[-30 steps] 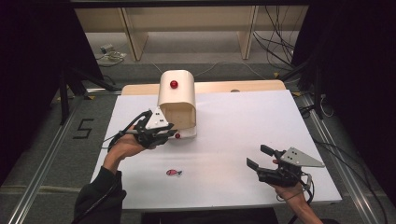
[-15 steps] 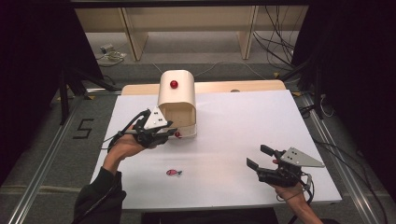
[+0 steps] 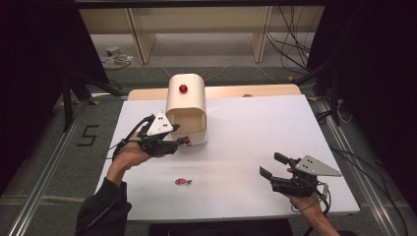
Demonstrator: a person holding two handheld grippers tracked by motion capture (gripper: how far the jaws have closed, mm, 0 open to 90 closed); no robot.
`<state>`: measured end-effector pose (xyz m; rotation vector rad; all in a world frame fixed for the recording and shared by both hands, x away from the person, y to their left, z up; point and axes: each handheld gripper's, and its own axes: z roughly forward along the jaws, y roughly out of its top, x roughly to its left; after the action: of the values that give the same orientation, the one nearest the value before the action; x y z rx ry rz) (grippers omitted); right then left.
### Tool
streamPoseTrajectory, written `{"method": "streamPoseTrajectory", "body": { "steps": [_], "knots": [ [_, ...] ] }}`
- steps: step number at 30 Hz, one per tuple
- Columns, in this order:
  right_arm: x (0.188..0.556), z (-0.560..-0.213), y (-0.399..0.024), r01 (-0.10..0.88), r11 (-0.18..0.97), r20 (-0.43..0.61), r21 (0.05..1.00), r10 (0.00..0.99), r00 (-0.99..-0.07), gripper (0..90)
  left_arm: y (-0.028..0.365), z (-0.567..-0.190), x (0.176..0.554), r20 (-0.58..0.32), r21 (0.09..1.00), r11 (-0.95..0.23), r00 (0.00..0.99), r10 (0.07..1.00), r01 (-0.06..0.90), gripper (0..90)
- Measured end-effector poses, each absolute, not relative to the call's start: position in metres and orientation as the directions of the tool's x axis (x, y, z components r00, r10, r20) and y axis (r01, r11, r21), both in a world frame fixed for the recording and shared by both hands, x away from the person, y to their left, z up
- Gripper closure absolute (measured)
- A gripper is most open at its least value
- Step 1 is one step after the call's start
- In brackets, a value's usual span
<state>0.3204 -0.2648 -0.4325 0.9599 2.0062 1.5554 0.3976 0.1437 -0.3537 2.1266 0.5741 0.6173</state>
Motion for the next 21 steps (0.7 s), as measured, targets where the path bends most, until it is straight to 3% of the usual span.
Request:
{"method": "streamPoseTrajectory", "body": {
  "steps": [14,21],
  "knots": [
    [0.3202,-0.4324,-0.2648,0.257,0.135,0.078,0.957,0.735,-0.674,25.9,0.1394,-0.3537,0.392,0.222,0.812,-0.552,0.775,0.592,0.188,35.5],
    [0.32,-0.4323,-0.2649,0.258,0.134,0.079,0.957,0.735,-0.673,25.9,0.1383,-0.3523,0.3878,0.224,0.814,-0.552,0.779,0.585,0.18,33.1]
  ]
}}
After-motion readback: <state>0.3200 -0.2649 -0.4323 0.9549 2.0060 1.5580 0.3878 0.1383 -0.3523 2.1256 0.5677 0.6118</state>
